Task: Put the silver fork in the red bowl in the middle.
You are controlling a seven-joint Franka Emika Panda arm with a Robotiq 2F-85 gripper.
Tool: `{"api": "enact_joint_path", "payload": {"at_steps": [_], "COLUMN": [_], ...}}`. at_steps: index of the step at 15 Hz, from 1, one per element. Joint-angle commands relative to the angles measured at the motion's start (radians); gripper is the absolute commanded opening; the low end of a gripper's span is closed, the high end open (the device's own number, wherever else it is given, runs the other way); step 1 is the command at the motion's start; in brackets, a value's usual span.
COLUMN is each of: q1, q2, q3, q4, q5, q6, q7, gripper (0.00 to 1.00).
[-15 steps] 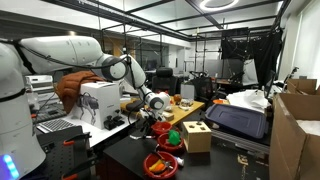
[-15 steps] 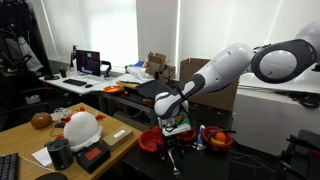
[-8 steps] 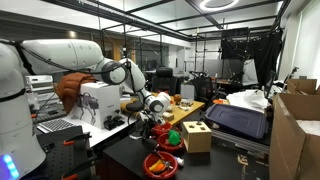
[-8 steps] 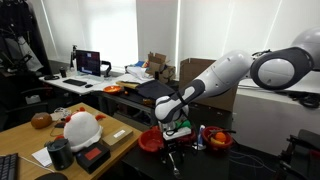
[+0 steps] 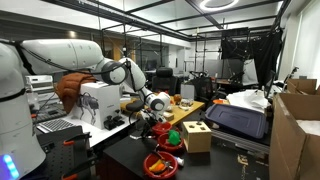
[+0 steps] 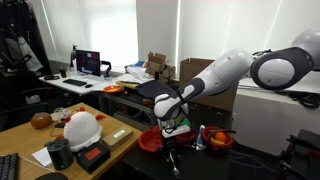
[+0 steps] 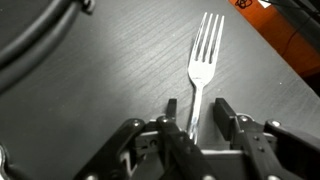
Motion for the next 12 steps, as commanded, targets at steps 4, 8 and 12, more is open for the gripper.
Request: {"api": "enact_joint_path", "payload": {"at_steps": [4, 8, 12], "q1": [0.0, -0.013, -0.021], "q2": [0.013, -0.037, -0.097], "q3": [0.003, 0.007, 0.012], "q4": [0.034, -0.022, -0.071], "q5": [-0.009, -0.005, -0.002], "q6": [-0.032, -0.078, -0.149], "q7": [-0.014, -0.021, -0.046], "gripper": [0.0, 0.02, 0.02]}}
